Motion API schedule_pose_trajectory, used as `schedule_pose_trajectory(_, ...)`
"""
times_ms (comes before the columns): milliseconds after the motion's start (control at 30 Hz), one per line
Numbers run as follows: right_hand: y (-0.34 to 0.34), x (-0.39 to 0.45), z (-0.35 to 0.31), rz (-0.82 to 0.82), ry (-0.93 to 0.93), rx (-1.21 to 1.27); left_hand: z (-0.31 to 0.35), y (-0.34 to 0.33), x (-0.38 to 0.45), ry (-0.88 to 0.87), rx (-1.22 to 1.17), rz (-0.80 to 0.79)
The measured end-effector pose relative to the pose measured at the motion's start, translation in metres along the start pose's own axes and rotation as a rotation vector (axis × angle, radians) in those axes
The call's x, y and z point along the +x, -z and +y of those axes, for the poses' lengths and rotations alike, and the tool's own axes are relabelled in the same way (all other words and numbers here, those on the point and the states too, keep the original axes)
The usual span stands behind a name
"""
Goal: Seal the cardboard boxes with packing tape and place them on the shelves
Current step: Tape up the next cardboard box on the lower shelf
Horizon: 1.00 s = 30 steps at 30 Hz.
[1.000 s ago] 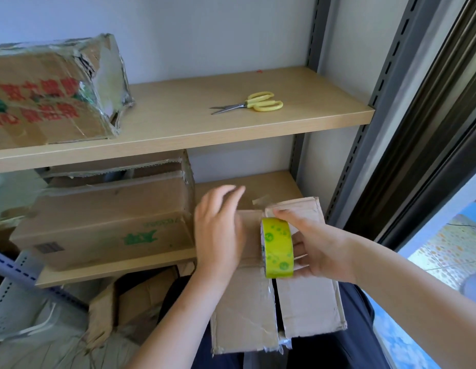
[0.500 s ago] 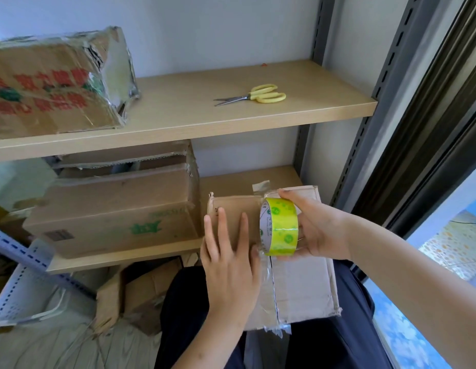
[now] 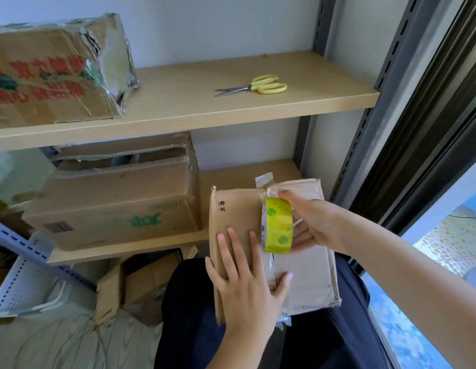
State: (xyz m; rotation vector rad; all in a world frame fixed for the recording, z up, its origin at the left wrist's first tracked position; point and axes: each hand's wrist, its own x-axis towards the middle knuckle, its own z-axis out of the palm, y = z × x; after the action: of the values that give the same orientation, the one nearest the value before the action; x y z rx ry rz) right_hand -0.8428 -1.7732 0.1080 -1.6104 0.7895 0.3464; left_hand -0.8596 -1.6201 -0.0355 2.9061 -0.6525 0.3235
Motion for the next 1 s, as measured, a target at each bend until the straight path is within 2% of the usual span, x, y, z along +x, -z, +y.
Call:
schedule_pose_trajectory(100, 0.004, -0.004, 0.008, 0.144, 0.107, -0.143, 0.000, 0.004, 0.001, -0.022, 0.000, -0.022)
schedule_pose_trajectory(200, -0.002, -0.016, 0.026, 0.213, 0.265, -0.202, -0.001, 0.005, 0.002, -0.043, 0.002, -0.024)
schedule_pose_trajectory(267, -0.015, -0.024, 0.043, 0.190, 0.428, -0.206, -0.002, 0.006, 0.003, -0.044, 0.005, -0.023)
schedule_pose_trajectory(433, -0.036, -0.013, 0.082, 0.173, 0.658, -0.146, -0.007, 0.010, 0.009, -0.081, -0.027, 0.019)
schedule_pose_trajectory(533, -0.041, -0.001, 0.095, 0.155, 0.703, -0.024, -0.019, 0.015, 0.024, -0.161, -0.034, 0.084)
schedule_pose_trajectory(733, -0.042, 0.014, 0.097, 0.204, 0.826, -0.061, -0.037, 0.035, 0.076, -0.435, -0.041, 0.110)
schedule_pose_trajectory(833, -0.044, 0.020, 0.102, 0.244, 0.858, -0.069, -0.049, 0.047, 0.099, -0.634, -0.215, 0.069)
schedule_pose_trajectory(933, -0.047, 0.027, 0.108, 0.245, 0.898, -0.051, -0.058, 0.061, 0.121, -0.654, -0.498, -0.020)
schedule_pose_trajectory(1000, -0.049, 0.032, 0.111, 0.256, 0.913, -0.033, -0.058, 0.064, 0.139, -0.702, -0.484, -0.008)
